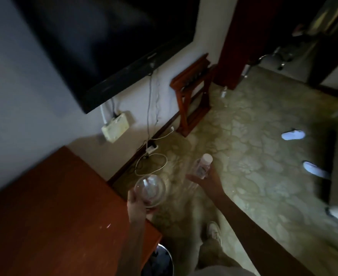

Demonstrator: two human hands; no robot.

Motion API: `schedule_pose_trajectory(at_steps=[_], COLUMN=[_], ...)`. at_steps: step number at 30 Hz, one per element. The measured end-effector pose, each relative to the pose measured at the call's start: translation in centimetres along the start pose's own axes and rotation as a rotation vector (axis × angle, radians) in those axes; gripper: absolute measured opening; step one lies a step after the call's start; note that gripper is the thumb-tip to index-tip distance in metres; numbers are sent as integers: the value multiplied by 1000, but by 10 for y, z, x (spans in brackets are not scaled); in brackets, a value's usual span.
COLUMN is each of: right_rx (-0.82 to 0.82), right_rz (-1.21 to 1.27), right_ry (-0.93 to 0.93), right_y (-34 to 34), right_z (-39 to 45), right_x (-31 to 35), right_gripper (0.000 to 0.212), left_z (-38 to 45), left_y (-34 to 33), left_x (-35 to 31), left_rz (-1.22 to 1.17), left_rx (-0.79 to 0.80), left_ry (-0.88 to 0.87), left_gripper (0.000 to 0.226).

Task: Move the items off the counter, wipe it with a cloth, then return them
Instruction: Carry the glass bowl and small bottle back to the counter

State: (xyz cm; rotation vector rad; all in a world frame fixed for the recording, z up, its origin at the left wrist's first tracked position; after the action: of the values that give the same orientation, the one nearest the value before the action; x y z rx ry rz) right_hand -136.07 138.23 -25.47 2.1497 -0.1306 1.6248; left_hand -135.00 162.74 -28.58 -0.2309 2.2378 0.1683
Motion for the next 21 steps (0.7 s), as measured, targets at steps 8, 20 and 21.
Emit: schedule_pose_trajectory(at_steps=[8,20,21], right_rx=[-238,-561,-573], right_rz=[74,132,148], right_ry=[-5,-97,-111], right_y=[162,432,441], right_z=[95,245,257], right_x=[-28,-70,-75], right_gripper=[67,70,69], left_z=[10,8,14], left_y=[-220,-571,-591], left_x=[-26,-64,-67], left_rz=[124,429,447], left_rx=[194,536,558], left_ry=[88,-61,-73], left_gripper=[21,29,30])
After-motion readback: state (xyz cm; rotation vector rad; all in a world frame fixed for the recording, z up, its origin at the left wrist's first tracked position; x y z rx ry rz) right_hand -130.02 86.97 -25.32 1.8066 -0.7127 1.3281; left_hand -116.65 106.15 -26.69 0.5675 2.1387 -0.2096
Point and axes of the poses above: each hand's wrist, its own z-axis towards the middle knuckle, its own y-axis out of the back of the hand, x = y × z, the point moved 3 cm from there along z, towards the middle knuckle, and after that the axes turned 2 degrees about y, right-handed, at the moved point
